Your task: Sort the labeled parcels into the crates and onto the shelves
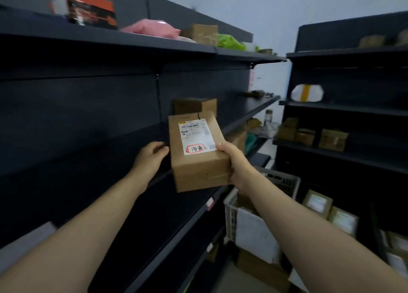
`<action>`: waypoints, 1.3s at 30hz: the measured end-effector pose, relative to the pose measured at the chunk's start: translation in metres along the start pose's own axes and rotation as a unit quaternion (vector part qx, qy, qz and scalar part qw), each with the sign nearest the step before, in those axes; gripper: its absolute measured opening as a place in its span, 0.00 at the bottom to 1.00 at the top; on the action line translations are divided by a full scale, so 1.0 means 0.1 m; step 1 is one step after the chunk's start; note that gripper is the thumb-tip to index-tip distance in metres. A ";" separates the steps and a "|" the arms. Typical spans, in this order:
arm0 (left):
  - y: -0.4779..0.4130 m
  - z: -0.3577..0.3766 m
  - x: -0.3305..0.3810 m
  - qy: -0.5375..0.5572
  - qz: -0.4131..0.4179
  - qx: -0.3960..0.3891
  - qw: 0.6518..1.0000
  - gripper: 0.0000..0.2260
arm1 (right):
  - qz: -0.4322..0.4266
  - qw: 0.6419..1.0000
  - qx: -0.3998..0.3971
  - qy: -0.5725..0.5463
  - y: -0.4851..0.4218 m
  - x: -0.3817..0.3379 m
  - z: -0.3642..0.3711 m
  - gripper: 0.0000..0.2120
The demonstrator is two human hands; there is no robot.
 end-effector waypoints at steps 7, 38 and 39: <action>-0.70 1.33 0.24 -0.017 0.037 -0.056 0.998 0.16 | 0.005 0.997 0.081 0.000 -0.66 -0.17 -1.16 0.36; -4.30 2.25 -0.24 0.207 -0.191 0.139 0.950 0.26 | -0.043 0.997 0.056 -0.006 -4.93 -1.32 -1.89 0.10; -4.33 2.28 -0.26 0.216 -0.196 0.130 0.948 0.21 | -0.027 0.998 0.048 -0.004 -5.04 -1.32 -1.88 0.10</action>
Point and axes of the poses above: each hand's wrist, its own y-axis away from the middle knuckle, its own z-axis out of the palm, x = y × z, the point moved 6 cm from there along -y, towards the middle knuckle, and after that the axes turned 5 degrees about y, right-handed, at the moved point
